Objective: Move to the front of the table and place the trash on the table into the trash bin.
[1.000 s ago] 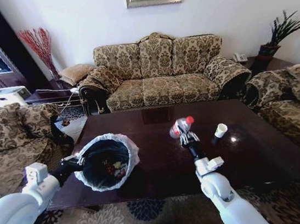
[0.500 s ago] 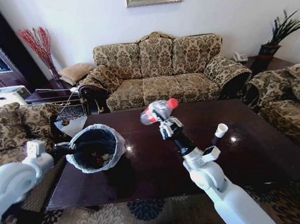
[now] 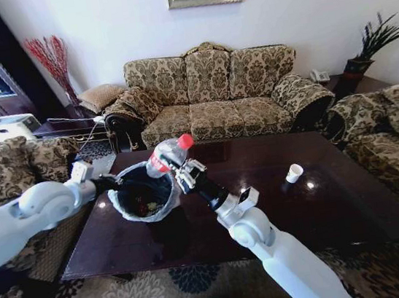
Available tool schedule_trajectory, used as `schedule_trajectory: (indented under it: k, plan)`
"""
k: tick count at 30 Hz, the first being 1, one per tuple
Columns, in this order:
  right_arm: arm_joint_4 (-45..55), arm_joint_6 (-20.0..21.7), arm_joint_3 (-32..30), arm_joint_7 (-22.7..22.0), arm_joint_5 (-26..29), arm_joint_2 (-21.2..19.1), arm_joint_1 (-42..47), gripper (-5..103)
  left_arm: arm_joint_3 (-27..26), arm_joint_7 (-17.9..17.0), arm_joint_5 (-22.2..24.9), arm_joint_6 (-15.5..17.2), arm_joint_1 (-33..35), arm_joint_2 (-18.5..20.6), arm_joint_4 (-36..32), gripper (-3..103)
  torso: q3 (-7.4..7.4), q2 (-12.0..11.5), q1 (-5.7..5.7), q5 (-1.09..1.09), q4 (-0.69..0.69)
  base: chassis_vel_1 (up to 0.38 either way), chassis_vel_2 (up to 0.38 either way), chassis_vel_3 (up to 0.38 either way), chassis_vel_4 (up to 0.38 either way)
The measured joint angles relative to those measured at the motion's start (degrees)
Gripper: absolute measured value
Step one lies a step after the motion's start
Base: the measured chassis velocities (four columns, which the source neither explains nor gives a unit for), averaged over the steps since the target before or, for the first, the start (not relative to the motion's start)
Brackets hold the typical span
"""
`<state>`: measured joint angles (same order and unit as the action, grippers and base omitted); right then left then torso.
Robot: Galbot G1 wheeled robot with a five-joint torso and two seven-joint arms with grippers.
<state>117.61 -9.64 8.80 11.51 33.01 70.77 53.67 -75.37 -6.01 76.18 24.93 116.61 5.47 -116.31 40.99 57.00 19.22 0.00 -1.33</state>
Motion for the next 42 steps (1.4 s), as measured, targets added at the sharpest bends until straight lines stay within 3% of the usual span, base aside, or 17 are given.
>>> schedule_trajectory:
  k: [4, 16, 22, 24, 25, 27, 31, 35, 41, 42]
  plan:
    - [-0.37, 0.98, -0.21, -0.59, -2.93, -0.89, 1.41, 15, -0.14, -0.29, 0.11, -0.28, 0.11, 1.27, -1.05, 0, 0.0, 0.0, 0.0, 0.0, 0.0, 0.0, 0.0, 0.0, 0.0]
    - [-0.5, 2.03, -1.41, -0.68, -3.62, -0.62, 3.07, 12, -0.2, -1.42, 0.67, 0.35, 0.16, 0.56, -6.46, 0, 0.0, 0.0, -0.01, 0.0, -0.01, 0.0, 0.0, 0.0, 0.0]
    - [-0.47, 1.92, -1.24, -0.66, -4.08, -0.44, 3.22, 20, -0.17, -1.63, 1.0, 0.65, 0.1, 0.65, -7.51, 0, -0.01, 0.01, -0.01, 0.0, -0.01, 0.0, 0.0, 0.0, 0.0]
    - [-0.44, 1.84, -1.18, -0.66, -4.34, -0.39, 3.22, 24, -0.17, -1.68, 1.03, 0.68, 0.08, 0.74, -7.58, 0, 0.0, 0.01, -0.01, 0.0, 0.0, 0.0, 0.0, 0.0, 0.0]
    - [-0.4, 1.82, -1.18, -0.66, -4.44, -0.39, 3.29, 33, -0.17, -1.68, 1.04, 0.71, 0.05, 0.73, -7.61, 0, 0.0, 0.01, -0.01, 0.0, 0.0, 0.0, 0.0, 0.0, 0.0]
    - [-0.37, 1.79, -1.17, -0.66, -4.47, -0.4, 3.37, 33, -0.17, -1.68, 1.04, 0.73, 0.01, 0.69, -7.62, 0, -0.01, 0.01, -0.01, -0.01, 0.0, 0.0, 0.0, 0.0, 0.0]
    - [-0.26, 1.74, -1.33, -0.71, -4.5, -0.41, 3.51, 55, -0.18, -1.67, 1.04, 0.76, -0.12, 0.44, -7.63, 0, -0.01, 0.01, -0.01, -0.01, 0.0, 0.0, 0.0, 0.0, 0.0]
    - [-0.26, 1.71, -1.4, -0.73, -4.56, -0.34, 3.51, 60, -0.19, -1.65, 1.04, 0.76, -0.17, 0.35, -7.64, 0, -0.01, 0.01, -0.01, -0.01, 0.0, 0.0, 0.0, 0.0, 0.0]
    - [0.72, 1.02, -2.16, -0.68, -4.6, -0.85, 3.8, 88, -0.35, -1.62, 1.04, 0.8, -0.32, 0.26, -7.7, 0, -0.01, 0.01, -0.01, 0.0, 0.0, 0.0, 0.0, 0.0, 0.0]
    - [0.72, 1.02, -2.16, -0.68, -4.6, -0.85, 3.8, 88, -0.35, -1.62, 1.04, 0.8, -0.32, 0.26, -7.7, 0, -0.01, 0.01, -0.01, 0.0, 0.0, 0.0, 0.0, 0.0, 0.0]
